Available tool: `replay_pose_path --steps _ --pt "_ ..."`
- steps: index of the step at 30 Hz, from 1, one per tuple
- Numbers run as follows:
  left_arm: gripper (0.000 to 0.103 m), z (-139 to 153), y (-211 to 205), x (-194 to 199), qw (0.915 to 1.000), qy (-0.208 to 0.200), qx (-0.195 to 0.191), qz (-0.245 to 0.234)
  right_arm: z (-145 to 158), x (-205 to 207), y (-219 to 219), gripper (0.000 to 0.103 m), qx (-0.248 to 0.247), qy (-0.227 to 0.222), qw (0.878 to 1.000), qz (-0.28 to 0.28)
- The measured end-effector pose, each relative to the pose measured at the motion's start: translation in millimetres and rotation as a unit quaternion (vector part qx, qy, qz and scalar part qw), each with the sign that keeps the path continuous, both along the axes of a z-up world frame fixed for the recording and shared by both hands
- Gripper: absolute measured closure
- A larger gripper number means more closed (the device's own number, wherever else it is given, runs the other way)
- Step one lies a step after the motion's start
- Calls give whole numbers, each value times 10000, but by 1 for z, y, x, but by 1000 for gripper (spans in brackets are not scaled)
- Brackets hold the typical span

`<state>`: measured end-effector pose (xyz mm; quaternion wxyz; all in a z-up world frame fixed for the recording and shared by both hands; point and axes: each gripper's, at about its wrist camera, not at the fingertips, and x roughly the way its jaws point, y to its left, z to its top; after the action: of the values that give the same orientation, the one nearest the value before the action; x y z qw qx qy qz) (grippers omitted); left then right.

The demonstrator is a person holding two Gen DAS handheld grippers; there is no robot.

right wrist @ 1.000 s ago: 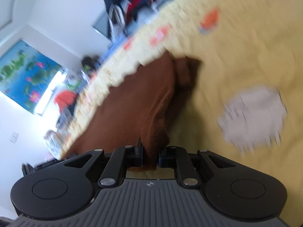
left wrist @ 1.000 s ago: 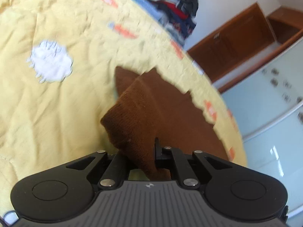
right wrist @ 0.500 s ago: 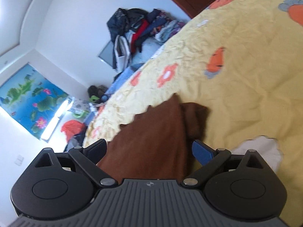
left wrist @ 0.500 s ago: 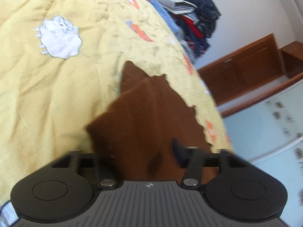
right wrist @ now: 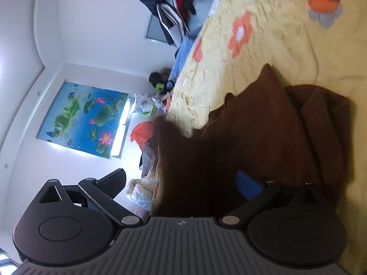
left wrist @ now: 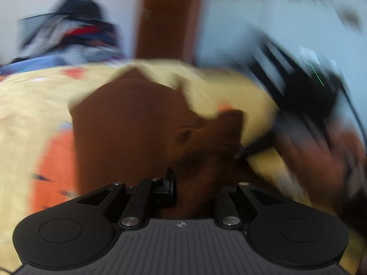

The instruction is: Fold small clothes

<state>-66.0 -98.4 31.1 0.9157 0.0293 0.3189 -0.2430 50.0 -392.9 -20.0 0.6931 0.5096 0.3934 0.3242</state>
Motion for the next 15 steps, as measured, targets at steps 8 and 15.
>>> replay_pose_path --steps 8,15 --pt "92 -6 -17 -14 9967 -510 572 -274 9 10 -10 11 -541 -156 9984 -36" --pt "91 -9 -43 -23 9823 -1204 1187 -805 24 24 16 84 -2100 -551 9752 425"
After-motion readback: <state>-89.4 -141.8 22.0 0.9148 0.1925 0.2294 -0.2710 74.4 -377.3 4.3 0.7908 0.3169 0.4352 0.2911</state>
